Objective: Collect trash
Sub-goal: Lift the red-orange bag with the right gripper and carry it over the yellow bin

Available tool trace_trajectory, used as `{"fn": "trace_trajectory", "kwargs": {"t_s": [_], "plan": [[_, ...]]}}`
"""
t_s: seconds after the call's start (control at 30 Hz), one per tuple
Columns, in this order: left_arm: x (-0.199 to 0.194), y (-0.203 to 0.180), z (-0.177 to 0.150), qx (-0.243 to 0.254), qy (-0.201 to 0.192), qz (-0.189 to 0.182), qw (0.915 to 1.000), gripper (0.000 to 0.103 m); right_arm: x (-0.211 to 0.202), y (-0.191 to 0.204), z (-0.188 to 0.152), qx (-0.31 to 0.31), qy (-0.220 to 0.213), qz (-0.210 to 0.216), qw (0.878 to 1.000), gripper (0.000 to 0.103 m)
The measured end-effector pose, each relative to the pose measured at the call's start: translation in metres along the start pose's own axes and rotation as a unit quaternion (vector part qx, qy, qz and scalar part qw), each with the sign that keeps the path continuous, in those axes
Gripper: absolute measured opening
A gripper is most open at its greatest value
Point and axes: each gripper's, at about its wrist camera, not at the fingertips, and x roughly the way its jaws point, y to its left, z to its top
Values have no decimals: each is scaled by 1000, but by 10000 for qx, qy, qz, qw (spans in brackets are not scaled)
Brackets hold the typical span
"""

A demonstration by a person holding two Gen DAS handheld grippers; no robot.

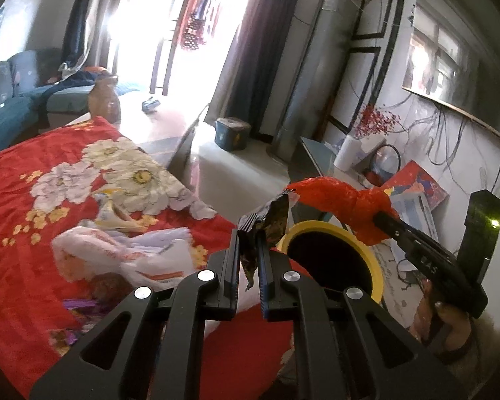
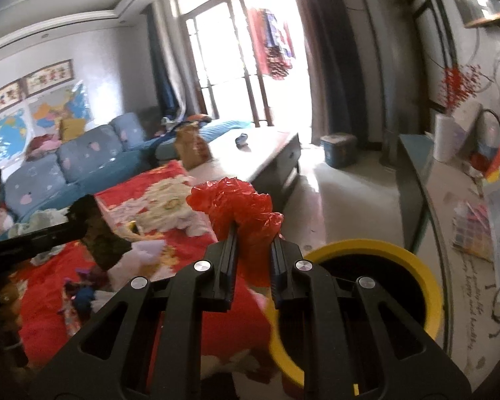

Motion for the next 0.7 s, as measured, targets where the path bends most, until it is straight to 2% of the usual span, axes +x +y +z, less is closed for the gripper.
{"fn": "trace_trajectory", "kwargs": {"t_s": [0.37,0.7], "plan": [[46,-61,-8,348,305,-459,9979,10,7,-66,-14,752,322,-851,9930,11],[93,-103,-24,625,698,-654,9934,10,12,-113,-29,1315,615,-1144,9828,11]]}}
